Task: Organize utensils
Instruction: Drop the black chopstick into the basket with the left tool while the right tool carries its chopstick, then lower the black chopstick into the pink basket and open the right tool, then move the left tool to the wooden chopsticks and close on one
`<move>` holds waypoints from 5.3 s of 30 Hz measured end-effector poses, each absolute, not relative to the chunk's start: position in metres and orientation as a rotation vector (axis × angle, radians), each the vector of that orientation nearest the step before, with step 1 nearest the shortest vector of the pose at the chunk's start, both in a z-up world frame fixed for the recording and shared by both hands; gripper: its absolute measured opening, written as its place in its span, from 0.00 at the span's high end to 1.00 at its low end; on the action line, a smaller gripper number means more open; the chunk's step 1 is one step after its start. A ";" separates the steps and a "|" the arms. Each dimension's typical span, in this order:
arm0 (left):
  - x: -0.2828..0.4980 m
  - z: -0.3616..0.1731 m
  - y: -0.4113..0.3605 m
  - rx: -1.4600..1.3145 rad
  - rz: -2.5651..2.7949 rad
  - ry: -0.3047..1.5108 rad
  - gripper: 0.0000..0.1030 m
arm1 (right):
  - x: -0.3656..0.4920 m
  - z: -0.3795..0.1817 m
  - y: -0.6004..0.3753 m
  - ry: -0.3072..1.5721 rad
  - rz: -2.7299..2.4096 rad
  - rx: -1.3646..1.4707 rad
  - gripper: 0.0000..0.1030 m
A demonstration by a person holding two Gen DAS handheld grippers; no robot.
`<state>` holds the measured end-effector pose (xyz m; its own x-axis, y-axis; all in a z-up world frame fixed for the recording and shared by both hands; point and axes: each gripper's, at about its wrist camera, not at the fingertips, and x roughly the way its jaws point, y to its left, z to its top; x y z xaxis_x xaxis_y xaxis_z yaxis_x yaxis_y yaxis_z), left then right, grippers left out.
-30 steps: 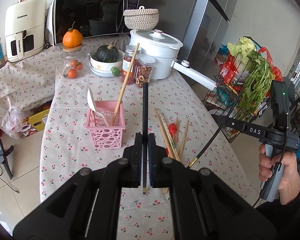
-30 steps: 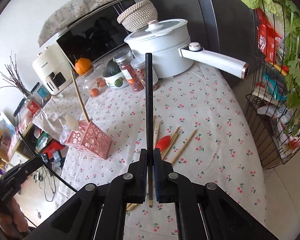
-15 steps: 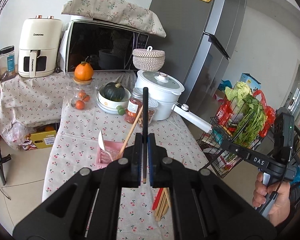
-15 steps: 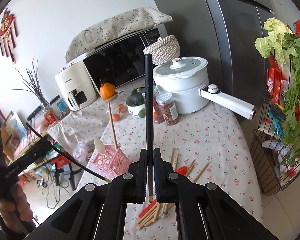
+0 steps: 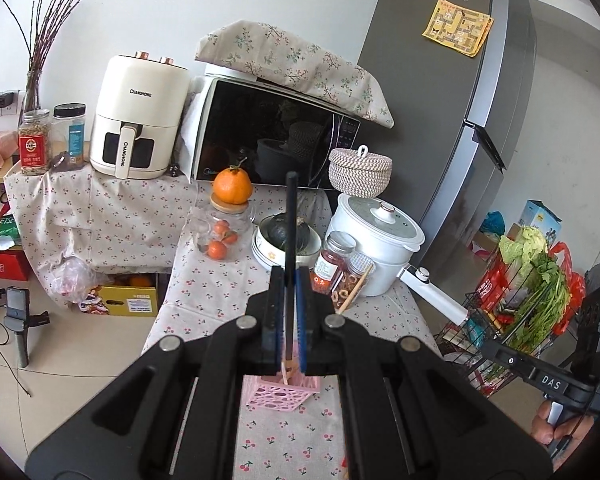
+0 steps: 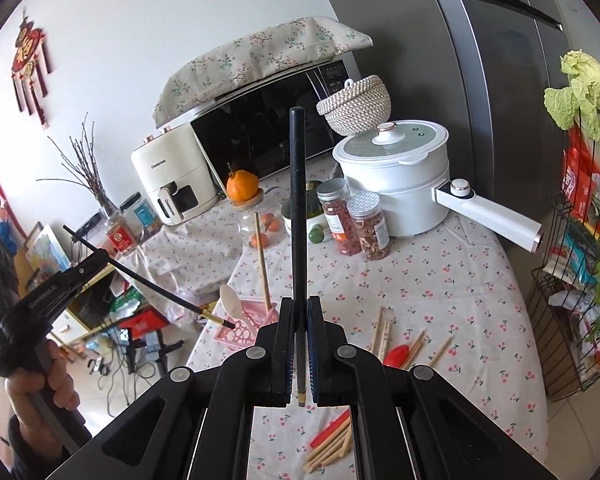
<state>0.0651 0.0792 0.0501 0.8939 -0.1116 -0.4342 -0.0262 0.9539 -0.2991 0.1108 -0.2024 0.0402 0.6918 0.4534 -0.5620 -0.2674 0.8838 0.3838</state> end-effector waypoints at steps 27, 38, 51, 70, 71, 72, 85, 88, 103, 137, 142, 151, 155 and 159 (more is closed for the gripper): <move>0.119 -0.011 0.077 -0.318 -0.012 0.693 0.94 | 0.119 0.027 -0.188 0.749 0.421 0.276 0.94; 0.109 -0.004 0.071 -0.277 -0.019 0.694 0.53 | 0.120 0.028 -0.191 0.746 0.416 0.290 0.94; 0.081 -0.014 0.071 -0.192 0.000 0.806 0.15 | 0.120 0.039 -0.179 0.713 0.423 0.279 0.94; 0.078 -0.039 0.082 -0.141 0.044 0.940 0.10 | 0.150 0.055 -0.150 0.593 0.463 0.375 0.94; 0.078 -0.039 0.082 -0.142 0.042 0.941 0.10 | 0.153 0.054 -0.145 0.592 0.467 0.374 0.94; 0.078 -0.039 0.082 -0.143 0.040 0.940 0.10 | 0.156 0.052 -0.139 0.594 0.467 0.370 0.94; 0.076 -0.039 0.078 -0.125 0.015 0.945 0.10 | 0.185 0.008 -0.082 0.713 0.416 0.213 0.94; 0.075 -0.039 0.079 -0.127 0.014 0.944 0.10 | 0.192 -0.004 -0.082 0.750 0.429 0.231 0.94; 0.070 -0.038 0.069 -0.108 -0.003 0.933 0.10 | 0.177 0.012 -0.124 0.743 0.472 0.349 0.57; 0.076 -0.064 -0.055 0.073 -0.167 1.004 0.10 | 0.139 -0.068 -0.269 1.118 0.156 0.277 0.24; 0.101 -0.075 -0.086 0.091 -0.179 1.027 0.10 | 0.143 -0.077 -0.288 1.128 0.104 0.239 0.24; 0.166 -0.109 -0.127 0.031 -0.162 1.115 0.56 | 0.153 -0.092 -0.304 1.165 0.100 0.240 0.23; 0.188 -0.127 -0.136 0.015 -0.131 1.154 0.79 | 0.156 -0.093 -0.308 1.170 0.106 0.248 0.23; 0.201 -0.143 -0.140 -0.006 -0.113 1.192 0.88 | 0.158 -0.096 -0.311 1.173 0.107 0.259 0.23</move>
<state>0.2008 -0.1401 -0.1427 0.3646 -0.0910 -0.9267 0.0844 0.9943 -0.0645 0.1583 -0.3113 -0.0956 0.3860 0.2177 -0.8965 0.0516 0.9652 0.2566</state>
